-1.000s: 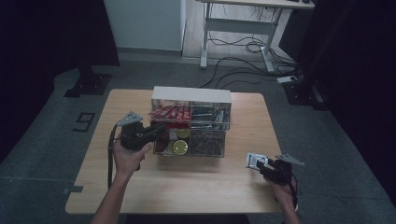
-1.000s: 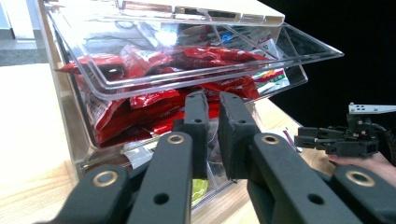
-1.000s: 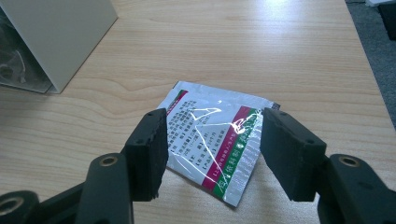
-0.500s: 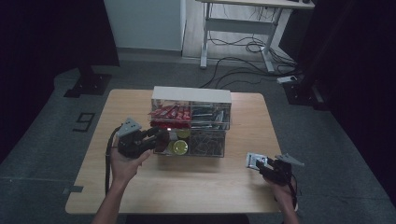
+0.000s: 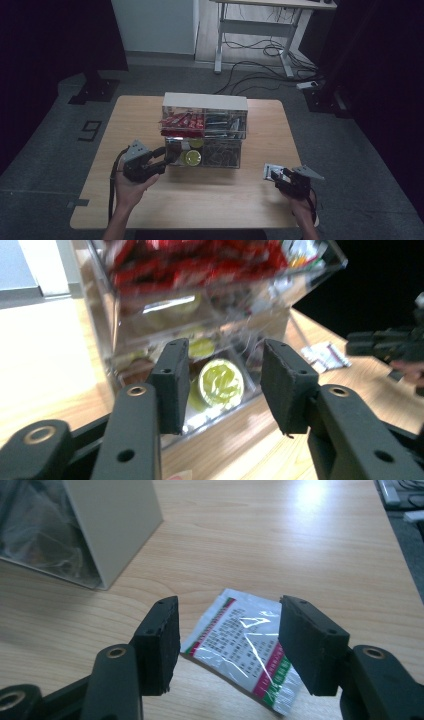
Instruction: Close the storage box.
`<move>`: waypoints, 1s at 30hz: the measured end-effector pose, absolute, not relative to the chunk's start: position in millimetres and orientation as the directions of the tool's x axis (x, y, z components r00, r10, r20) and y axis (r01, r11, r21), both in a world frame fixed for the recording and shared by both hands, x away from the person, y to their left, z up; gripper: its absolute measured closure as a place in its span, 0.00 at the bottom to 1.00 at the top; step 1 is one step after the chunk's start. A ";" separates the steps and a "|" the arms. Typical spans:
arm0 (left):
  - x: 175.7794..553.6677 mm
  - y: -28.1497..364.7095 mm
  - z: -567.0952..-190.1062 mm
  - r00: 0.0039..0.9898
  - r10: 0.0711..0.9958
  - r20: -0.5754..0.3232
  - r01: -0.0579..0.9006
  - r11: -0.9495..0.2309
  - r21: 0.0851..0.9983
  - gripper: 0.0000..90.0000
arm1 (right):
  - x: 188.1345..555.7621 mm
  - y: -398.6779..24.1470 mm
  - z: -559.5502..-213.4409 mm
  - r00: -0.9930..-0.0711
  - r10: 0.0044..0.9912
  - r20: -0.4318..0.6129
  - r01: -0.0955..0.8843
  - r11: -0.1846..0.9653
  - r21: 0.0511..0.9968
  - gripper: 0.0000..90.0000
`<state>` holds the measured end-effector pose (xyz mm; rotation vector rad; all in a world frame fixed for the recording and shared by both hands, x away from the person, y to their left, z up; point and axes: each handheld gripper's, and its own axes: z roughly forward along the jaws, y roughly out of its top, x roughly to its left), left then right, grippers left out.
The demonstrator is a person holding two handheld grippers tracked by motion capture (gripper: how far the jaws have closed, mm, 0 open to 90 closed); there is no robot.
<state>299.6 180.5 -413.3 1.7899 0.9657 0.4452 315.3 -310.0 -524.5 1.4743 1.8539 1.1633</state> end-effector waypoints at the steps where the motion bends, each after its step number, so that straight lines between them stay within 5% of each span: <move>1: 298.4 181.5 -417.4 0.611 0.782 -0.125 0.410 -0.177 0.895 0.58 | 314.9 -308.6 -524.1 -0.299 0.947 0.121 0.520 0.056 0.852 0.45; 13: 298.8 191.6 -471.4 0.577 0.810 -0.103 0.482 -0.236 0.844 0.46 | 311.8 -287.9 -526.4 -0.391 0.917 0.082 0.493 0.133 0.860 0.44; 30: 311.6 193.6 -527.7 0.514 0.852 -0.099 0.595 -0.271 0.757 0.44 | 315.4 -260.5 -545.7 -0.454 0.889 0.061 0.523 0.210 0.826 0.43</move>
